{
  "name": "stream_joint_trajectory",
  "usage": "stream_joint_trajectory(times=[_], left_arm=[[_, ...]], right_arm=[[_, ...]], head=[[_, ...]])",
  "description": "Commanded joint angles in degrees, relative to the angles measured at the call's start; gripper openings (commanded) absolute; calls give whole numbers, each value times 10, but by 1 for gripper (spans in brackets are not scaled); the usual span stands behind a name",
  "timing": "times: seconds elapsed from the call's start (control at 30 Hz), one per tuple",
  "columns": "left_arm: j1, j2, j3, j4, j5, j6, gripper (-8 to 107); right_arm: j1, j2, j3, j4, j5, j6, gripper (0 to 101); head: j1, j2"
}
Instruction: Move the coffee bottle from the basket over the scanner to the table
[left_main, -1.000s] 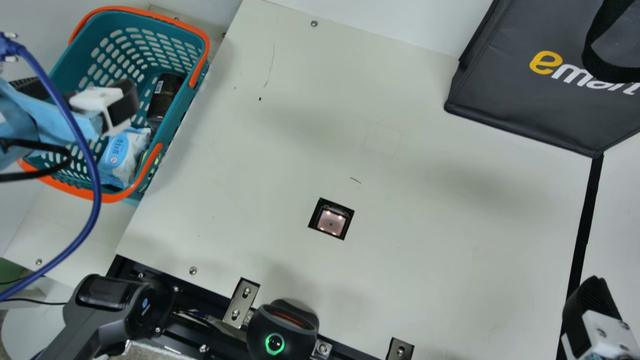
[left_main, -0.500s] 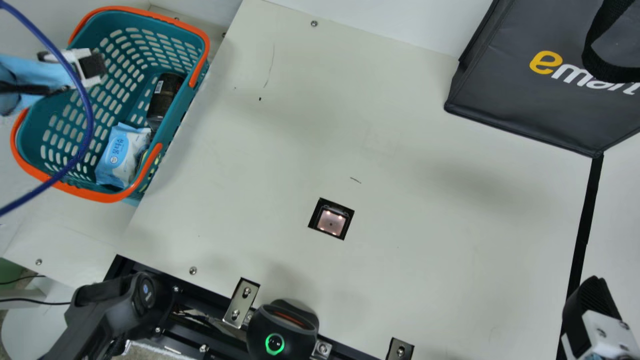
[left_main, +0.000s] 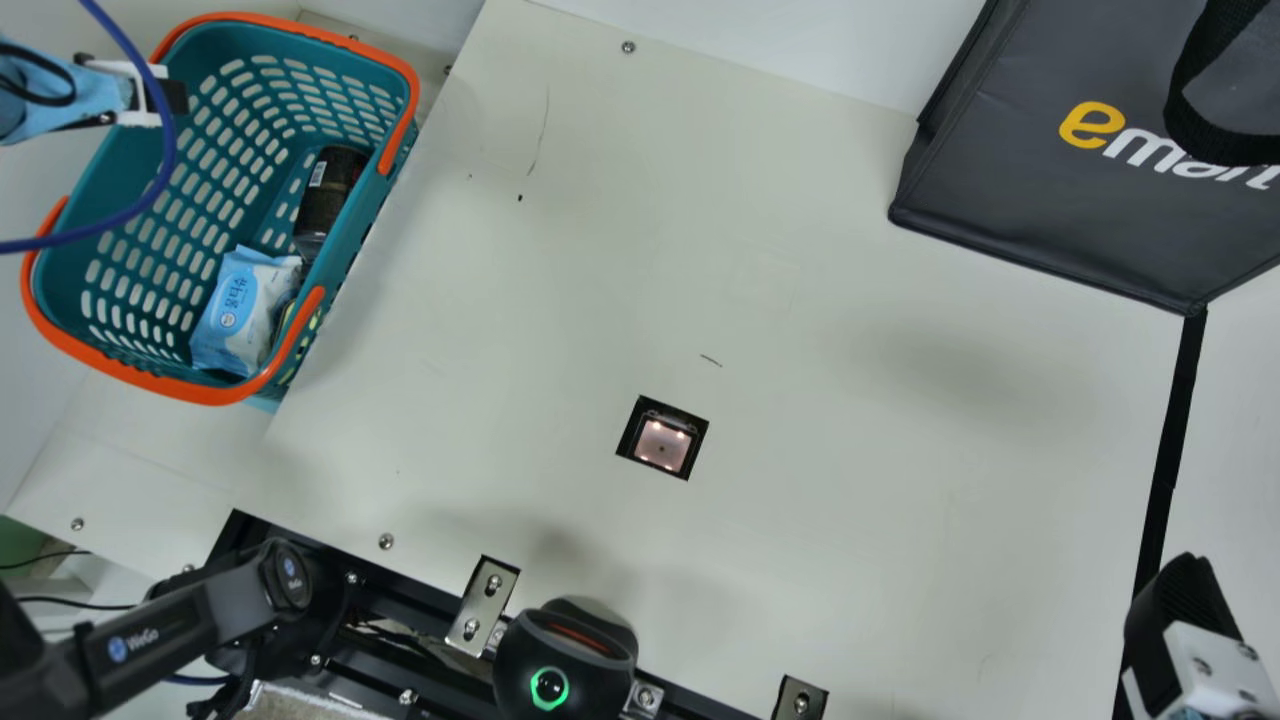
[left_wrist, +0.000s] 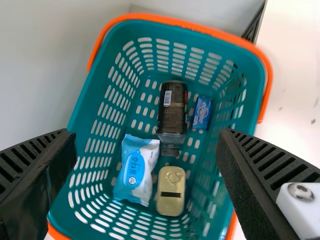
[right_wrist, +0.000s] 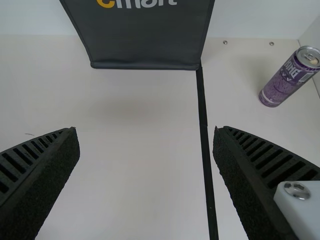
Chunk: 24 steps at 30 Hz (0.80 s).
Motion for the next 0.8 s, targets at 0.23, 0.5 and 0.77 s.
stream_joint_trajectory(times=[0.23,0.5,0.77], left_arm=[[-26,120,-39,13,-11,25,90],[-49,207,-68,20,-27,30,90],[-66,279,-83,23,-48,32,90]], right_arm=[[0,0,0,0,0,0,95],[0,0,0,0,0,0,95],[0,0,0,0,0,0,95]], head=[[-17,1],[-17,1],[-17,1]])
